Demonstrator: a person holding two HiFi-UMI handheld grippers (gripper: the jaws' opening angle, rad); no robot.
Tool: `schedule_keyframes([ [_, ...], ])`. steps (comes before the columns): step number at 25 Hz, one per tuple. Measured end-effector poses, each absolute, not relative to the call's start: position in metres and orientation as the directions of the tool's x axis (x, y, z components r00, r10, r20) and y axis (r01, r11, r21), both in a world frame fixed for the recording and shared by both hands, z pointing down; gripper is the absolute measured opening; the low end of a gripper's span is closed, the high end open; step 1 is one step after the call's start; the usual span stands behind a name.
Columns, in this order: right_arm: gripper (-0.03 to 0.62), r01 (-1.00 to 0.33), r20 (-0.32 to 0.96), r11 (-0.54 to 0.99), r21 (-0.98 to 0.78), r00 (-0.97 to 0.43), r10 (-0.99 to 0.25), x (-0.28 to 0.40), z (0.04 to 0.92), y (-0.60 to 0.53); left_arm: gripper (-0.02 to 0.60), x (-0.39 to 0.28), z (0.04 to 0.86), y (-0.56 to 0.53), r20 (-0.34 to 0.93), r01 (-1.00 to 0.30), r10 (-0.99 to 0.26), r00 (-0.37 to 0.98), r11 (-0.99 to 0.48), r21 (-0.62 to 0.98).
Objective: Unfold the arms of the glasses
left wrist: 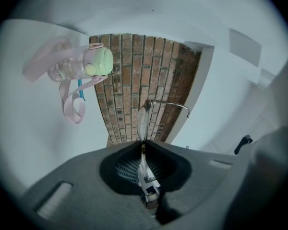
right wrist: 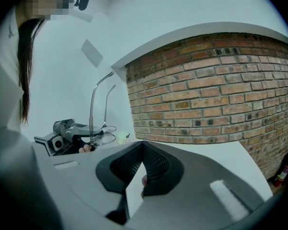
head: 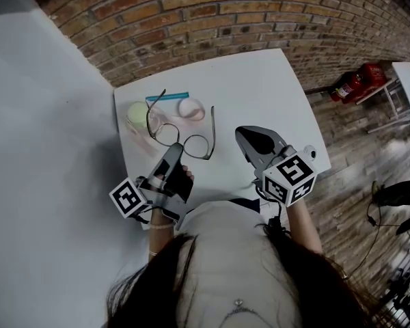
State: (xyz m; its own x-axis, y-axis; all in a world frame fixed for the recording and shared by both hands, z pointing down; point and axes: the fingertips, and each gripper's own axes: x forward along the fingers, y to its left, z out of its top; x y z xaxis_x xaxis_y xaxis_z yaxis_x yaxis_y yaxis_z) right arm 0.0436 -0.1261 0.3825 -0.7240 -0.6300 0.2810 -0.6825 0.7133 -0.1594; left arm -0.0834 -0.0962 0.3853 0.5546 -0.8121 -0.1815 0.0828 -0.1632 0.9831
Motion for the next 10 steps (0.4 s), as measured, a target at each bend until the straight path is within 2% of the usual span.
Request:
schedule_keyframes([
  [10,0.006,-0.678,0.280,0.719,-0.153,-0.727,-0.627,0.0409,0.3814,-0.1241,0.023,-0.0842,0.3870,-0.0958,-0.184,0.088,-0.809,0.559,-0.162,0.983],
])
